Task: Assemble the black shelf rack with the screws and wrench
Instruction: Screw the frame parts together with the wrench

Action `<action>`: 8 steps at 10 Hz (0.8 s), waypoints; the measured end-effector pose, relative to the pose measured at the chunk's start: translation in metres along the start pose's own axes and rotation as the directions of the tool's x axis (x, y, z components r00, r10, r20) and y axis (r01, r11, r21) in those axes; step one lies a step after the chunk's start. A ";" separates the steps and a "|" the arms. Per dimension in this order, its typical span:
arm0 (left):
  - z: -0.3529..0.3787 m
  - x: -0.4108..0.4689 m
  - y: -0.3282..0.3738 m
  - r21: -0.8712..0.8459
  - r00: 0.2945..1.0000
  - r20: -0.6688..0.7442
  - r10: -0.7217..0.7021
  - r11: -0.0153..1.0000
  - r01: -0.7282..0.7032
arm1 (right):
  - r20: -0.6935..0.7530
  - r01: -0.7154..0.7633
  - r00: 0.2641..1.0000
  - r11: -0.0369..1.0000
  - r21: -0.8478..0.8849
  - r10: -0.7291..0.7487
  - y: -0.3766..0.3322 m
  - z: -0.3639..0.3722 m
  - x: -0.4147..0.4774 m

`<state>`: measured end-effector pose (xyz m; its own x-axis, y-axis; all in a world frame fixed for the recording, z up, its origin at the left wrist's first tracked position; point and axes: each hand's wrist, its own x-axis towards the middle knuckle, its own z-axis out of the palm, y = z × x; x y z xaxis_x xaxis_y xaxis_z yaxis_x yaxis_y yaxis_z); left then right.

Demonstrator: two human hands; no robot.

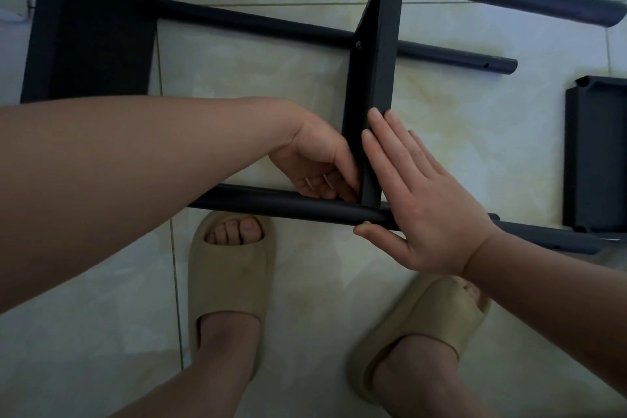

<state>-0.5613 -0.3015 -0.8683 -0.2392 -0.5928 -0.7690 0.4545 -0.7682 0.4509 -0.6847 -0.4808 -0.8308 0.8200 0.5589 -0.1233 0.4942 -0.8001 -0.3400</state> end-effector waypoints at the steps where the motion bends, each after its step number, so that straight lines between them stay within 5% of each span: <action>1: 0.004 0.002 0.004 0.046 0.999 -0.037 0.016 0.999 -0.015 | -0.006 0.000 1.000 1.000 0.002 0.000 0.000 0.000 0.000; 6: 0.008 0.001 0.001 -0.020 0.988 -0.060 0.140 0.990 -0.141 | 0.012 -0.005 1.000 1.000 0.006 0.005 -0.001 -0.002 0.000; 7: 0.007 -0.003 0.001 0.015 0.992 -0.077 0.099 0.995 -0.098 | 0.012 -0.007 1.000 1.000 0.007 0.007 0.000 -0.001 0.000; 8: 0.004 -0.011 0.002 0.136 0.970 -0.242 0.030 0.991 0.003 | 0.022 -0.014 1.000 1.000 0.006 0.013 0.000 -0.002 -0.001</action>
<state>-0.5610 -0.2977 -0.8567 -0.0108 -0.5397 -0.8418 0.3331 -0.7957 0.5058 -0.6851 -0.4813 -0.8288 0.8201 0.5527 -0.1483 0.4814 -0.8064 -0.3436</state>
